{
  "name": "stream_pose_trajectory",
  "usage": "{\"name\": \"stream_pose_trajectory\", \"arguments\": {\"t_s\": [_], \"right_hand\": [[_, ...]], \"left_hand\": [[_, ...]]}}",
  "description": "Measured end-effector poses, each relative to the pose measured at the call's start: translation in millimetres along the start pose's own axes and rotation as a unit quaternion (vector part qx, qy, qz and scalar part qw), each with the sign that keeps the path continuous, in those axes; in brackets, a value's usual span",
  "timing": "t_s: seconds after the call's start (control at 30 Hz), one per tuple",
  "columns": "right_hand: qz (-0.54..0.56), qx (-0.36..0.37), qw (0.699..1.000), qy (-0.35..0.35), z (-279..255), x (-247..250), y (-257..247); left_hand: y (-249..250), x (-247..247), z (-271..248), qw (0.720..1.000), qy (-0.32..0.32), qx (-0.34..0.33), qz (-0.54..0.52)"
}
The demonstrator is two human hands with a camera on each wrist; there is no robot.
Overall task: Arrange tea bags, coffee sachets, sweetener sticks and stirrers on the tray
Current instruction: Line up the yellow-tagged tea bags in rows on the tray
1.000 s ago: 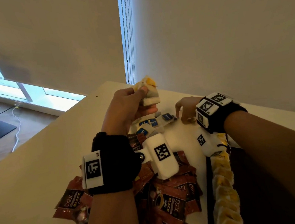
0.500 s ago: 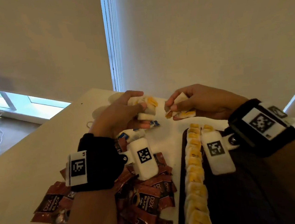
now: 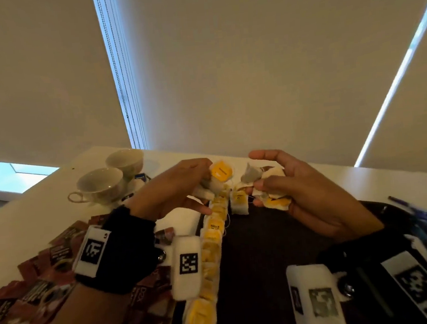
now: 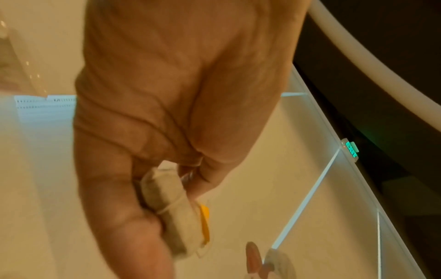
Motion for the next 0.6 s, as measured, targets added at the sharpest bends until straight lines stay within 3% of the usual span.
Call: {"name": "stream_pose_trajectory", "arguments": {"t_s": [0.13,0.3,0.43,0.6], "right_hand": [[0.002,0.029,1.0,0.006,-5.8,15.4,2.3],[0.051,0.047,0.998,-0.005,-9.7,25.8,-1.9],[0.07,0.007,0.997,-0.008,-11.3,24.8,1.2],[0.119,-0.063,0.99,0.031,-6.7,23.8,12.7]], "left_hand": [[-1.3,-18.4,2.4,0.999,-0.006,0.045,0.005],[2.9,-30.6,1.0,0.995,0.004,0.001,0.096],[3.3,-36.3,1.0,0.994,0.021,-0.017,0.103],[6.7,-47.3,-2.0,0.984,-0.05,-0.113,0.129]]}}
Point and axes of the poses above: each hand's wrist, its own z-axis towards the middle knuckle, its own x-axis out of the back of the hand, y = z × x, the point moved 3 cm from there along z, towards the middle knuckle, and after that the axes turned 6 degrees about -z, right-handed, at the moved point
